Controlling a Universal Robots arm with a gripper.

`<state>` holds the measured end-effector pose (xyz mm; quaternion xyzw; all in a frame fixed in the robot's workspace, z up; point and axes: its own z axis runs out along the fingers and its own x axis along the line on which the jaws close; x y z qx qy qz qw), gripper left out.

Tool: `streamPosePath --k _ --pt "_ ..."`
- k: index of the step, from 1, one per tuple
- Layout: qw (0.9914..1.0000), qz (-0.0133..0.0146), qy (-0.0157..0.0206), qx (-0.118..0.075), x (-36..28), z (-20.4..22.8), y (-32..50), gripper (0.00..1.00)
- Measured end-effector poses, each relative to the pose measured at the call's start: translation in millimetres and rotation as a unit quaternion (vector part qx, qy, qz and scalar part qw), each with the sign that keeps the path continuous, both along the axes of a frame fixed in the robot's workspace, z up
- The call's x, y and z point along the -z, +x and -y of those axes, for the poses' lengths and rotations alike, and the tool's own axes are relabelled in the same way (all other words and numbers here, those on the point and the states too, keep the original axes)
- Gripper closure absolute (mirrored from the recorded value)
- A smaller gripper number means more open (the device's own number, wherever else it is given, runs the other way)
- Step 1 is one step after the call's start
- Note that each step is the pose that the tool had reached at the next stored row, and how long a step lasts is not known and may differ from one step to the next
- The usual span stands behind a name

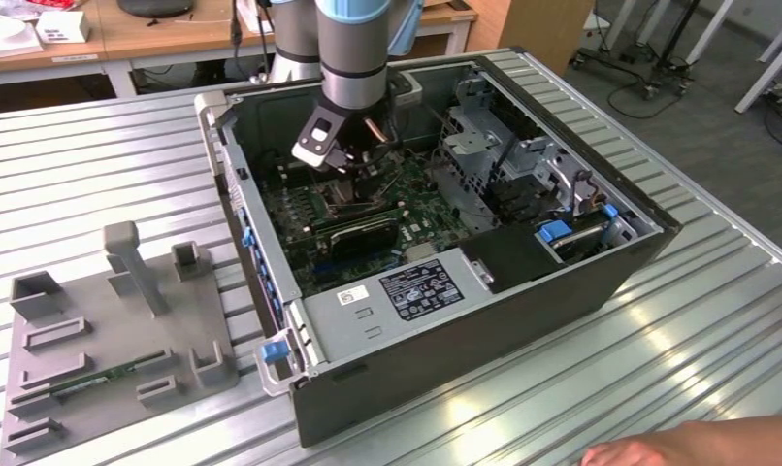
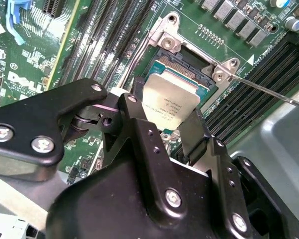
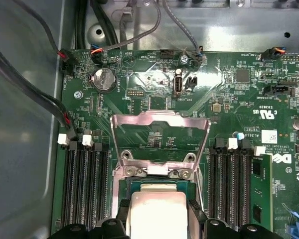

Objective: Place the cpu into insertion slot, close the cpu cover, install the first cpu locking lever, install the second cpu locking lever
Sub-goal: 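Place the cpu into insertion slot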

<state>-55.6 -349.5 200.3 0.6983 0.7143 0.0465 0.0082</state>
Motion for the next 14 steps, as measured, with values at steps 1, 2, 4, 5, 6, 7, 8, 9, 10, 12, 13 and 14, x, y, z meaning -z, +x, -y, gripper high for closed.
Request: streamPosePath --k 1,2,4,5,6,7,8,9,10,12,13,14 --pt "1.00000 -0.0002 0.0000 0.000 0.5 -0.3 0.0 0.46" --pt "1.00000 -0.0003 0.0000 0.000 1.1 -0.6 -0.1 0.46" --pt "1.00000 -0.0005 0.0000 0.000 2.2 -1.1 -0.5 0.46" --pt "1.00000 -0.0006 0.0000 0.000 2.8 -1.2 -0.7 0.46" --pt "1.00000 -0.0007 0.0000 0.000 3.5 -1.4 -0.8 0.46" --pt "1.00000 -0.0008 0.0000 0.000 4.2 -1.6 -1.0 0.46" --pt "1.00000 -0.0010 -0.0001 0.000 5.0 -1.8 -1.1 0.46" --pt "1.00000 -0.0011 0.0000 0.001 5.7 -2.1 -1.2 0.46" --pt "1.00000 -0.0012 -0.0001 0.001 6.3 -2.5 -1.2 0.46" --pt "1.00000 -0.0013 0.0000 0.001 6.9 -3.7 -1.3 0.46" --pt "1.00000 -0.0013 0.0000 0.001 7.0 -4.2 -1.4 0.46" --pt "1.00000 -0.0013 0.0000 0.001 7.0 -4.3 -1.4 0.46"
